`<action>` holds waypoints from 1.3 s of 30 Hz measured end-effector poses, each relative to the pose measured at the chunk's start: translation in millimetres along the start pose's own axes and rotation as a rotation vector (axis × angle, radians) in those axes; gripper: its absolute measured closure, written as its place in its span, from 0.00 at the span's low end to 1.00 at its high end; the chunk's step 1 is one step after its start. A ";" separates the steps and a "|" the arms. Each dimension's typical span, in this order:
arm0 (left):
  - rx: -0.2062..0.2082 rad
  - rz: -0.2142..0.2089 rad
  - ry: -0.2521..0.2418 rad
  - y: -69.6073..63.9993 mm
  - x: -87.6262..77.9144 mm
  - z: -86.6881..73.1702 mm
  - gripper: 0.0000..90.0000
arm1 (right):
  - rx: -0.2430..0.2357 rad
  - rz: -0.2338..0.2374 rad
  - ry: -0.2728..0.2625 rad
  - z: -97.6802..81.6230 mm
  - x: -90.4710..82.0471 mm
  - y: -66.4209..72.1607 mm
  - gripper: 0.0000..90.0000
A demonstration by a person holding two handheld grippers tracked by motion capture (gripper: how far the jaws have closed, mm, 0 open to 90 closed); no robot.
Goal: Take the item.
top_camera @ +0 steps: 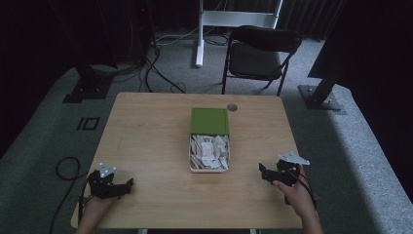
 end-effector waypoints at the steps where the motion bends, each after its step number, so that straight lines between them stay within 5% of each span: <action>1: 0.000 0.000 0.000 0.0 0.0 0.0 0.02 | -0.003 0.003 -0.001 2.4 -0.4 1.8 0.13; 20: 0.000 0.000 0.001 0.0 -0.1 0.0 0.02 | -0.069 0.065 -0.065 49.2 -7.8 38.7 0.15; 39: -0.001 0.000 0.000 -0.1 0.0 0.0 0.02 | -0.157 0.180 -0.098 84.0 -2.3 92.7 0.19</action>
Point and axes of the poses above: each handheld gripper's, and its own axes: x roughly forward along the jaws, z roughly out of its top, y roughly to its left, the point moved 5 cm from there along x, roughly forward along the jaws, and after that the axes turned 5 degrees about z, right-handed, at the moved point
